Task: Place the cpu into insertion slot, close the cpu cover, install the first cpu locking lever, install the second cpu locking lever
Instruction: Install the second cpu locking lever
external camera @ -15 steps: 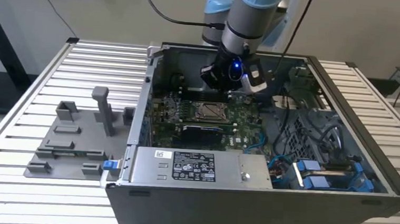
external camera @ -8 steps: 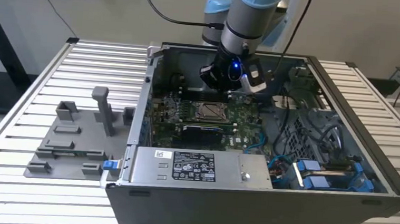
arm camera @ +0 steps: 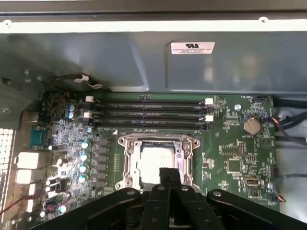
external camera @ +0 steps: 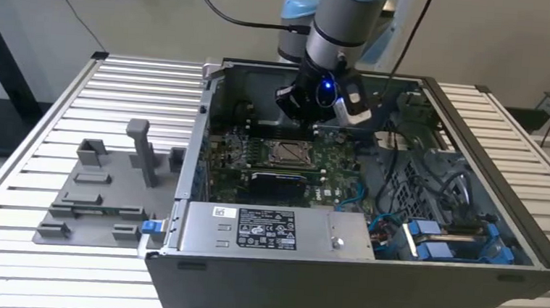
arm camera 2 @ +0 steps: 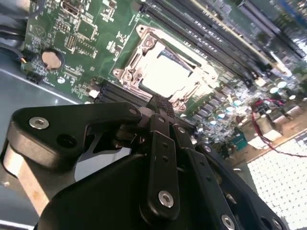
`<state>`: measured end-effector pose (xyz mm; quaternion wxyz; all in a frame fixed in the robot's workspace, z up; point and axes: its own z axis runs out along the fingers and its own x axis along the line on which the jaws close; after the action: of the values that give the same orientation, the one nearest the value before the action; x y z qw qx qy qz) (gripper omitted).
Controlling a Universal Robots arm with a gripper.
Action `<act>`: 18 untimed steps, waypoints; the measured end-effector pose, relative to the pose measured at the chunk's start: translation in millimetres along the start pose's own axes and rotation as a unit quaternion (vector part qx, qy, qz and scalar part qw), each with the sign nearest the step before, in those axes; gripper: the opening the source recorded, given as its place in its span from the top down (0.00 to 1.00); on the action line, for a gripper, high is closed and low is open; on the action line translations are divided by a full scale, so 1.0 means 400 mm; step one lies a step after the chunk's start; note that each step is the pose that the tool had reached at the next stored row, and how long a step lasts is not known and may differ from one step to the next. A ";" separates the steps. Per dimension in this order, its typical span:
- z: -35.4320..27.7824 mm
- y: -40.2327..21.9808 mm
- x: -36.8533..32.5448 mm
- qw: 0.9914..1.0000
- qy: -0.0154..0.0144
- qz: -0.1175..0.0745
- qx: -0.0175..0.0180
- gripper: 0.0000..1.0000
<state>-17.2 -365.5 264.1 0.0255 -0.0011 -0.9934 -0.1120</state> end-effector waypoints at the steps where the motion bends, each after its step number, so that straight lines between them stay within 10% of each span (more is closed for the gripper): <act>1: -0.003 -0.006 0.002 1.000 0.000 0.000 0.000 0.89; 18: -0.017 -0.077 0.058 1.000 0.000 0.000 0.002 0.89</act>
<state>-40.2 -397.0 264.9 0.0251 -0.0011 -0.9936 -0.1099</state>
